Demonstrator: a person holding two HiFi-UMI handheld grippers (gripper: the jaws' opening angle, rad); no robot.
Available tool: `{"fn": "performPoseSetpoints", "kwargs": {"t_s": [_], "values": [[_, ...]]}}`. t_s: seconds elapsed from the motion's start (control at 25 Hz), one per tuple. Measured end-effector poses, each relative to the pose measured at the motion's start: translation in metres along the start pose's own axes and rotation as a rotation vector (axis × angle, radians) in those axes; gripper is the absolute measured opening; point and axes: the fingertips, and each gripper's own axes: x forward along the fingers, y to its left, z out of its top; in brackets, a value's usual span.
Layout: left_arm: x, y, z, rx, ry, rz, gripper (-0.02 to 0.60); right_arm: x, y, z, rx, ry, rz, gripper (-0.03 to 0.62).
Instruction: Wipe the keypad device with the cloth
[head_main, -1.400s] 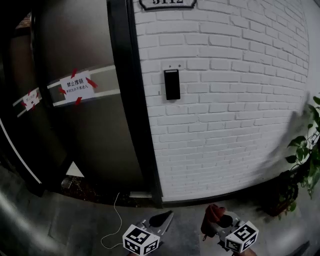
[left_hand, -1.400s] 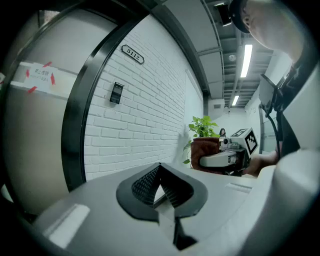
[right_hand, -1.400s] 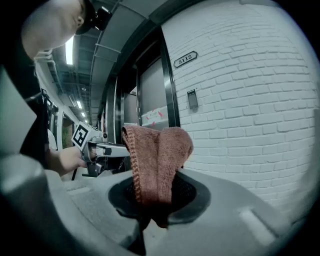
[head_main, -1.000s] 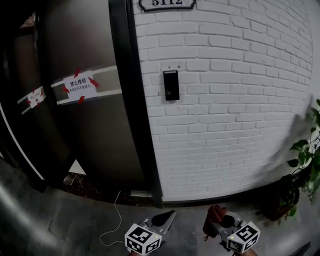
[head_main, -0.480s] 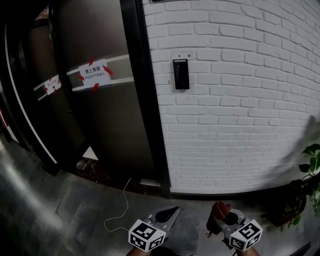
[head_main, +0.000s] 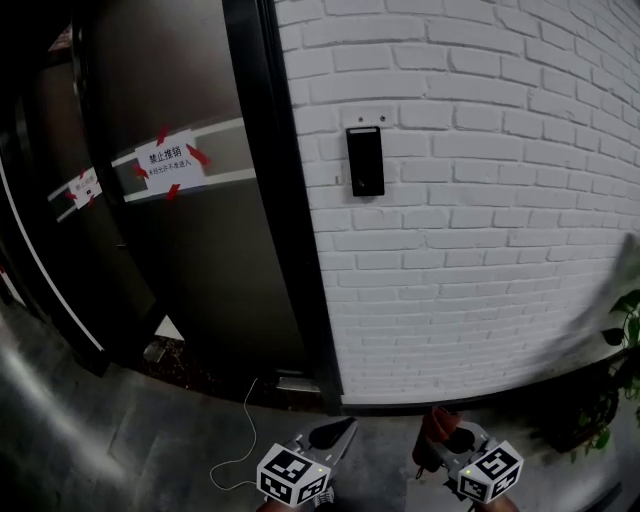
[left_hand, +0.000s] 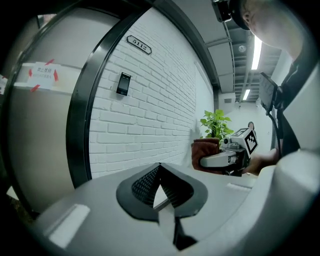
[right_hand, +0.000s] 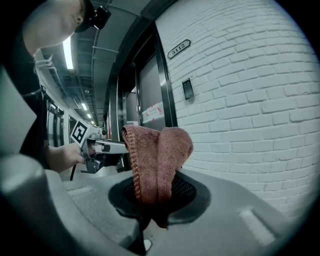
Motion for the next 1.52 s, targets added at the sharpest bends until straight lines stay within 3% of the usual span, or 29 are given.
{"fn": "performPoseSetpoints", "kwargs": {"t_s": [0.24, 0.56, 0.8, 1.04, 1.32, 1.4, 1.52], "values": [[0.021, 0.081, 0.032, 0.062, -0.009, -0.073, 0.017, 0.078, -0.009, 0.035, -0.029, -0.031, -0.076, 0.054], [0.044, 0.151, 0.043, 0.115, 0.060, -0.214, 0.017, 0.150, -0.010, 0.061, -0.040, -0.033, -0.184, 0.054], [0.067, 0.163, 0.057, 0.116, 0.025, -0.240, 0.017, 0.160, -0.029, 0.066, -0.057, -0.025, -0.212, 0.054], [0.094, 0.162, 0.066, 0.084, 0.003, -0.187, 0.017, 0.164, -0.057, 0.072, -0.113, 0.011, -0.163, 0.054], [0.116, 0.152, 0.072, 0.086, 0.008, -0.160, 0.017, 0.174, -0.078, 0.094, -0.299, 0.056, -0.117, 0.054], [0.118, 0.149, 0.075, 0.079, 0.020, -0.165, 0.017, 0.179, -0.077, 0.113, -0.416, 0.071, -0.123, 0.054], [0.123, 0.144, 0.088, 0.105, 0.022, -0.184, 0.017, 0.192, -0.080, 0.155, -0.680, 0.082, -0.175, 0.054]]}}
